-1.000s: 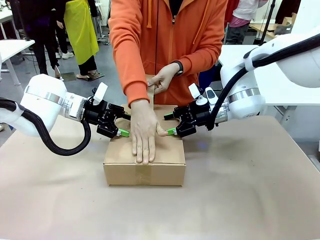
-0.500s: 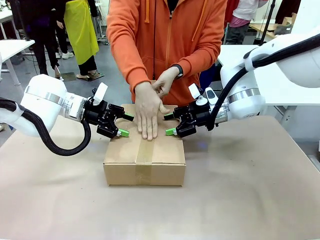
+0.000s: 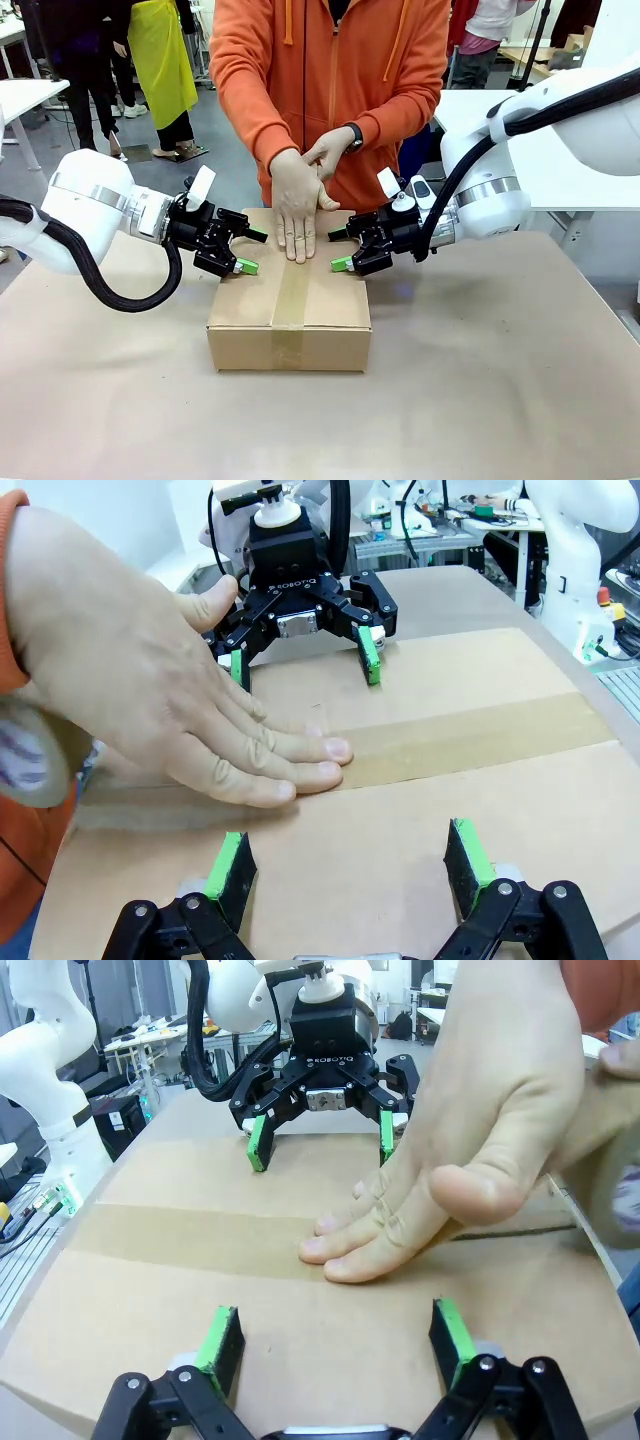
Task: Pack the gift set into the box.
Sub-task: Press and hold the closed box until the human finishes sealing it.
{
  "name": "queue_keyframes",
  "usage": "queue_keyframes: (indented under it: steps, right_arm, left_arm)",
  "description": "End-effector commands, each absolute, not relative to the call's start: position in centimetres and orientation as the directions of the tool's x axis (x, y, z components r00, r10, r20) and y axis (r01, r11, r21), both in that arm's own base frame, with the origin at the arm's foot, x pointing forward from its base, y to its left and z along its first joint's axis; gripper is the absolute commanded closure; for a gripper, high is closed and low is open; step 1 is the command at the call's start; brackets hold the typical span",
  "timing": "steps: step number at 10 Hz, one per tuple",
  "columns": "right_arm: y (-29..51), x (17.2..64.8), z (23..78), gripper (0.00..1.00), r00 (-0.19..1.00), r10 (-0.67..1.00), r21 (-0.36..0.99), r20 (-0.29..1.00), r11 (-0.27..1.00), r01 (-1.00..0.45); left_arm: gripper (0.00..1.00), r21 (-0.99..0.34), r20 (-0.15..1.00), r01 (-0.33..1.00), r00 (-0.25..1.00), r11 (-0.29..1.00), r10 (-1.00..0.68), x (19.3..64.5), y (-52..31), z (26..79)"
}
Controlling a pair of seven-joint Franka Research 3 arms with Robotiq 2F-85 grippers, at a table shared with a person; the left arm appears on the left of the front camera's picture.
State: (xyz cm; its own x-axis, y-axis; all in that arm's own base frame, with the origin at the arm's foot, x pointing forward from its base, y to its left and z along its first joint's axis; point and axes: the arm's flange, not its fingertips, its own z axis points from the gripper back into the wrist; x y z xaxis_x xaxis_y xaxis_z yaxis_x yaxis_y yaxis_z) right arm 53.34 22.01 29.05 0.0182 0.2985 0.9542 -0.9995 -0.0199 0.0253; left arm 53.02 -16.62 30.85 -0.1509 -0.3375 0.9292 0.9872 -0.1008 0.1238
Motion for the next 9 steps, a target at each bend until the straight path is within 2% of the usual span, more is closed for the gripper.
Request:
queue_keyframes:
  steps: [1, 9]
  right_arm:
    - [22.01, 53.24, 29.04, 0.00, 0.018, 0.304, 0.024, 0.952, -0.017, -1.000]
    - [22.01, 53.24, 29.04, 0.00, 0.018, 0.304, 0.024, 0.952, -0.017, -1.000]
  left_arm:
    - [0.00, 0.141, 0.929, 0.984, -0.168, -0.106, -0.330, 52.81, -16.66, 30.71]
    - [0.00, 0.141, 0.929, 0.984, -0.168, -0.106, -0.330, 52.81, -16.66, 30.71]
